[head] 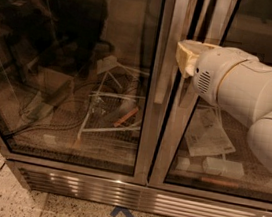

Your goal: Open top drawer

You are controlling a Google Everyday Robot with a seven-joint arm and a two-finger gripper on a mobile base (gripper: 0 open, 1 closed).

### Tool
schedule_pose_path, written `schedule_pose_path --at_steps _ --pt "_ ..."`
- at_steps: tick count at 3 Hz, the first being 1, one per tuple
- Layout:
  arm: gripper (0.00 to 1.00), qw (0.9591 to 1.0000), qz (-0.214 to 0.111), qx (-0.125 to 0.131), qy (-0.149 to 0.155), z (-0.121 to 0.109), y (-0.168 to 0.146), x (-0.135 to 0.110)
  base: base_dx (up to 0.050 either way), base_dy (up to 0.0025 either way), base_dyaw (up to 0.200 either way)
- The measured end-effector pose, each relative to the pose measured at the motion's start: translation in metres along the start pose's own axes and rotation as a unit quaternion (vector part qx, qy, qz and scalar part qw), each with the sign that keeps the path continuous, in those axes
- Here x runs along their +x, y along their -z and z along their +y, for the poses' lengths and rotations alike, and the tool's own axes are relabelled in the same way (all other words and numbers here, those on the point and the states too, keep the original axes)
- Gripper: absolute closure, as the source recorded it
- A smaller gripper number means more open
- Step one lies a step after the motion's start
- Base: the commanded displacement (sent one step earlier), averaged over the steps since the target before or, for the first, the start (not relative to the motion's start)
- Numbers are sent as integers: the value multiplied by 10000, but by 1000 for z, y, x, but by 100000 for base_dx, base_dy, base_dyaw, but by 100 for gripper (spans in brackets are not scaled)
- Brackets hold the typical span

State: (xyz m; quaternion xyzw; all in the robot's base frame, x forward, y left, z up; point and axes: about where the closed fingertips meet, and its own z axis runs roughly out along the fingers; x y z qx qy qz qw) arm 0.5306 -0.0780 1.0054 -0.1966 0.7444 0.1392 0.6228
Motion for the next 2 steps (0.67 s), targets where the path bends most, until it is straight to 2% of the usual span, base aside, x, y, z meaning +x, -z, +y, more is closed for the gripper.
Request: schedule_pose_path --at_steps 2 --pt "100 10000 -20 -69 -24 -1 0 5 0 0 0"
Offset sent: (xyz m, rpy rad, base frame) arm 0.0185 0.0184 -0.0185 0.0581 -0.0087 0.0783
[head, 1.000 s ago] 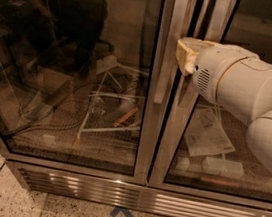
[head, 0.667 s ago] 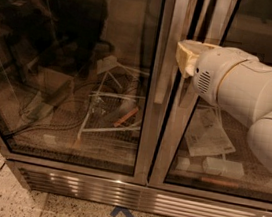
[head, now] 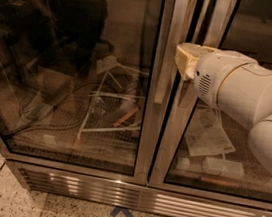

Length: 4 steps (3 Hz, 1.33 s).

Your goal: Open top drawer

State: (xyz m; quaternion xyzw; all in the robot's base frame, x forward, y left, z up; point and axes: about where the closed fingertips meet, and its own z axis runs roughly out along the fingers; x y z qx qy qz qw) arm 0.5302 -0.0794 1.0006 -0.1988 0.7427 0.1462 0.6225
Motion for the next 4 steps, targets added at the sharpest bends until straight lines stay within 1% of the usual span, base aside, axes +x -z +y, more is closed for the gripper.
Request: schedule_pose_path --at_steps 4 --pt "100 10000 -76 -6 -11 -5 0 4 0 0 0"
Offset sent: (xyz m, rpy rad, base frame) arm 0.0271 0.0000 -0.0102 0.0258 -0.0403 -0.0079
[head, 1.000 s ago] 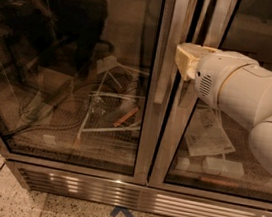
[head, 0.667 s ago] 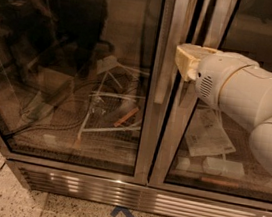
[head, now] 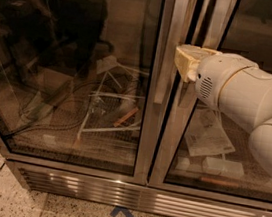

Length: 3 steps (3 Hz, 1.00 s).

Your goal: Open top drawer

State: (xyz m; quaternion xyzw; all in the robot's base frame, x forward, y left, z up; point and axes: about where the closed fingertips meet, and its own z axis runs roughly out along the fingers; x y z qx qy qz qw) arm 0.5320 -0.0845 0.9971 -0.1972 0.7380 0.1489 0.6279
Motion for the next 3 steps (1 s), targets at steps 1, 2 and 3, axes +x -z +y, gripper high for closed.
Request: schedule_pose_path --at_steps 1,2,3 --pt "100 10000 -3 -5 2 0 -1 0 0 0 0" --pt "100 10000 -28 -52 -17 0 -3 5 0 0 0" --pt "100 9999 -56 -99 -61 1 0 5 0 0 0"
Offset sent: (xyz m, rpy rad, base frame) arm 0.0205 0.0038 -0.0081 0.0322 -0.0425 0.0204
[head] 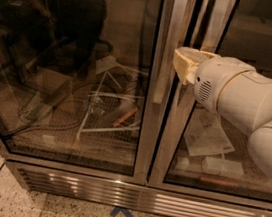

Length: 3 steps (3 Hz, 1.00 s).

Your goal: Open top drawer

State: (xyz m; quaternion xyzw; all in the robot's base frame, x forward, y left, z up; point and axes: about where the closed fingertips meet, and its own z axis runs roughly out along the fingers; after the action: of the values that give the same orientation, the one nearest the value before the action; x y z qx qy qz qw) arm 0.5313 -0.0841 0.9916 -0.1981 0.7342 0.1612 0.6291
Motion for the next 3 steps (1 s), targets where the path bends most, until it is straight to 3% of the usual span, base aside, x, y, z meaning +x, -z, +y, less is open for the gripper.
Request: schedule_pose_path --at_steps 2,3 --pt "100 9999 54 54 129 3 2 -2 0 0 0" --pt "100 9991 42 308 281 7 17 -13 0 0 0"
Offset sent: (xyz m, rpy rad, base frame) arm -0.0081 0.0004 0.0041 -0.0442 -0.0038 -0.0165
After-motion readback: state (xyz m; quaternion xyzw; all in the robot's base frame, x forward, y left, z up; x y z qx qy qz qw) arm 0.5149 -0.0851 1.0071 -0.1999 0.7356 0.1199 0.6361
